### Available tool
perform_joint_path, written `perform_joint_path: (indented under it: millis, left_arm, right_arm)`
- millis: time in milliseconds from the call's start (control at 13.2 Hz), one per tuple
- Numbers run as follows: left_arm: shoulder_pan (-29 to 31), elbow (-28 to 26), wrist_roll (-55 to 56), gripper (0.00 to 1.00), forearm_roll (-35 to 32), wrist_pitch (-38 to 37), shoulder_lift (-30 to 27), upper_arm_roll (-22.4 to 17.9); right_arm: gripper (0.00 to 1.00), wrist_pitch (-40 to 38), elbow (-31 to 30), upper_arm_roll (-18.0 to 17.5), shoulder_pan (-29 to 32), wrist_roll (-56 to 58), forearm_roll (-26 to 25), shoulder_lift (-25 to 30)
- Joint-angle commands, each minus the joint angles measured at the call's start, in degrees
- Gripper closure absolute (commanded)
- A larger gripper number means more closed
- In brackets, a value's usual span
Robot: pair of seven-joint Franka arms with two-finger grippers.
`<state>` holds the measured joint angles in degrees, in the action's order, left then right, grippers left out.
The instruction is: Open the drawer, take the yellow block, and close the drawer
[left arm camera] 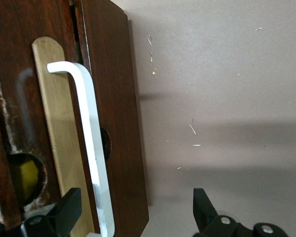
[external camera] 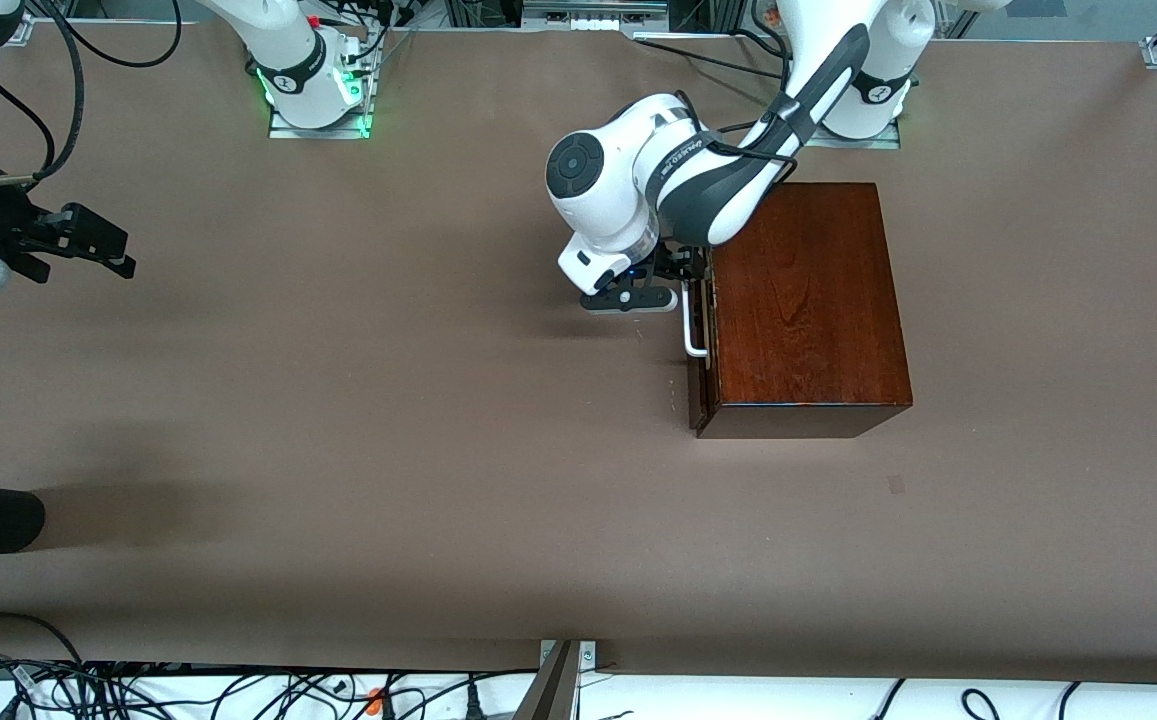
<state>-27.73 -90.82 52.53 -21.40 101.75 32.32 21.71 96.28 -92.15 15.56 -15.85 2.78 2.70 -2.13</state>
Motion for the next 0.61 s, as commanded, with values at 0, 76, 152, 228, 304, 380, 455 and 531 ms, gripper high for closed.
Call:
perform_joint_path:
  millis: [0, 76, 152, 228, 304, 380, 455, 531]
  left_arm:
    - [-0.1, -0.4, 0.7, 0.00, -1.7, 2.2, 1.3, -0.2]
    - [0.0, -0.4, 0.8, 0.00, -2.8, 2.2, 1.8, -0.1]
    - [-0.1, -0.2, 1.2, 0.00, -3.1, 2.3, 2.0, -0.1]
    - [-0.3, 0.0, 1.3, 0.00, -3.1, 2.3, 2.0, -0.1]
    - [-0.5, 0.1, 1.5, 0.00, -3.1, 2.3, 2.0, 0.0]
    - [-0.6, 0.3, 1.6, 0.00, -3.1, 2.3, 2.0, 0.0]
    - [-0.7, 0.4, 1.6, 0.00, -3.1, 2.3, 2.0, 0.0]
    - [-0.7, 0.4, 1.6, 0.00, -3.1, 2.3, 2.0, 0.0]
  right_arm:
    - [0.00, -0.7, 0.8, 0.0, 0.0, 0.1, -0.1, -0.1]
    - [0.00, -0.7, 0.8, 0.0, 0.0, 0.1, -0.1, -0.1]
    - [0.00, -0.7, 0.8, 0.0, 0.0, 0.1, -0.1, -0.1]
    - [0.00, -0.7, 0.8, 0.0, 0.0, 0.1, -0.1, -0.1]
    - [0.00, -0.7, 0.8, 0.0, 0.0, 0.1, -0.1, -0.1]
    - [0.00, -0.7, 0.8, 0.0, 0.0, 0.1, -0.1, -0.1]
    - [0.00, -0.7, 0.8, 0.0, 0.0, 0.1, -0.1, -0.1]
    - [0.00, -0.7, 0.8, 0.0, 0.0, 0.1, -0.1, -0.1]
